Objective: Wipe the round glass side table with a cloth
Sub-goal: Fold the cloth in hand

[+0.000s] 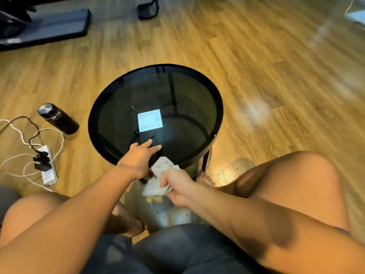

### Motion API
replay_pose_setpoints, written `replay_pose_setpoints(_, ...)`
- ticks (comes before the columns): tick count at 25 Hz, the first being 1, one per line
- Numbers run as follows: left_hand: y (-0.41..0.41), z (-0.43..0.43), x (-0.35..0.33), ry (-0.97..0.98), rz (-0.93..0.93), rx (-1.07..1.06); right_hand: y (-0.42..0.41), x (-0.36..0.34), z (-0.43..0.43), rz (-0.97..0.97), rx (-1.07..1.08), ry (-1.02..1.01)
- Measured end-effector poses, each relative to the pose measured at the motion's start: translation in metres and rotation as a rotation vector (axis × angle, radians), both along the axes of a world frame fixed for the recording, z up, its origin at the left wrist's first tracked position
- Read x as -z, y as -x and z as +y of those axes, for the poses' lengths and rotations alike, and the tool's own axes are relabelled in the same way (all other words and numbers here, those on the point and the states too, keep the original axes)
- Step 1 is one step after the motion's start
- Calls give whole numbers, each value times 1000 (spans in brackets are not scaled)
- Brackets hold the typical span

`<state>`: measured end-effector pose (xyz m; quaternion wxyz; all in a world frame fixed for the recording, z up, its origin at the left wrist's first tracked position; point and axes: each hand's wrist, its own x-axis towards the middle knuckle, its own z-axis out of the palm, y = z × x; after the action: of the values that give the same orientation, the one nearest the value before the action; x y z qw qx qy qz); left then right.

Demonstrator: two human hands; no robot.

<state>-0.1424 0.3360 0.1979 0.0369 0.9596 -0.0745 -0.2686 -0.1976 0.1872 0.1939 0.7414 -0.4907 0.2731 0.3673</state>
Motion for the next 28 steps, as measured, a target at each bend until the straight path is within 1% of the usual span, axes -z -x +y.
replay_pose_setpoints(1, 1, 13, -12, 103, -5, -9, 0, -12, 18, -37, -47, -64)
replay_pose_setpoints(2, 1, 33, -29, 273, -44, -127, -7, -26, 32, -84, -48, -116)
replay_pose_setpoints(4, 7, 69, -63, 655, -129, -552, -27, -52, 48, -128, 16, -219)
replay_pose_setpoints(5, 15, 83, -80, 806, -148, -720, -36, -63, 50, -146, 12, -303)
replay_pose_setpoints(6, 24, 90, -92, 949, -94, -795, -42, -74, 48, -160, -15, -391)
replay_pose_setpoints(7, 35, 89, -98, 1127, 11, -802, -44, -83, 43, -181, -54, -458)
replay_pose_setpoints(8, 46, 82, -102, 1331, 130, -790, -46, -88, 39, -206, -108, -494)
replay_pose_setpoints(9, 55, 71, -103, 1513, 212, -807, -47, -92, 33, -230, -165, -504)
replay_pose_setpoints(10, 62, 61, -104, 1653, 245, -838, -48, -94, 28, -244, -208, -499)
replay_pose_setpoints(11, 67, 52, -101, 1726, 239, -845, -49, -95, 22, -248, -223, -476)
replay_pose_setpoints(12, 70, 46, -98, 1730, 181, -852, -51, -95, 15, -253, -223, -440)
replay_pose_setpoints(13, 71, 42, -95, 1692, 91, -858, -52, -96, 8, -274, -225, -397)
replay_pose_setpoints(15, 72, 35, -92, 1571, -44, -869, -54, -98, -5, -362, -240, -332)
replay_pose_setpoints(17, 69, 30, -100, 1499, -82, -820, -58, -97, -23, -417, -213, -347)
replay_pose_setpoints(19, 58, 29, -118, 1418, -55, -697, -61, -100, -44, -410, -167, -403)
replay_pose_setpoints(21, 39, 31, -138, 1326, -19, -569, -65, -103, -65, -354, -120, -468)
replay_pose_setpoints(23, 17, 30, -158, 1288, 42, -453, -71, -110, -85, -333, -77, -538)
replay_pose_setpoints(24, 7, 28, -168, 1268, 79, -401, -73, -115, -94, -356, -89, -545)
replay_pose_setpoints(26, -13, 19, -185, 1191, 144, -311, -78, -129, -109, -443, -196, -458)
replay_pose_setpoints(28, -30, 6, -195, 1125, 165, -260, -85, -143, -117, -596, -353, -319)
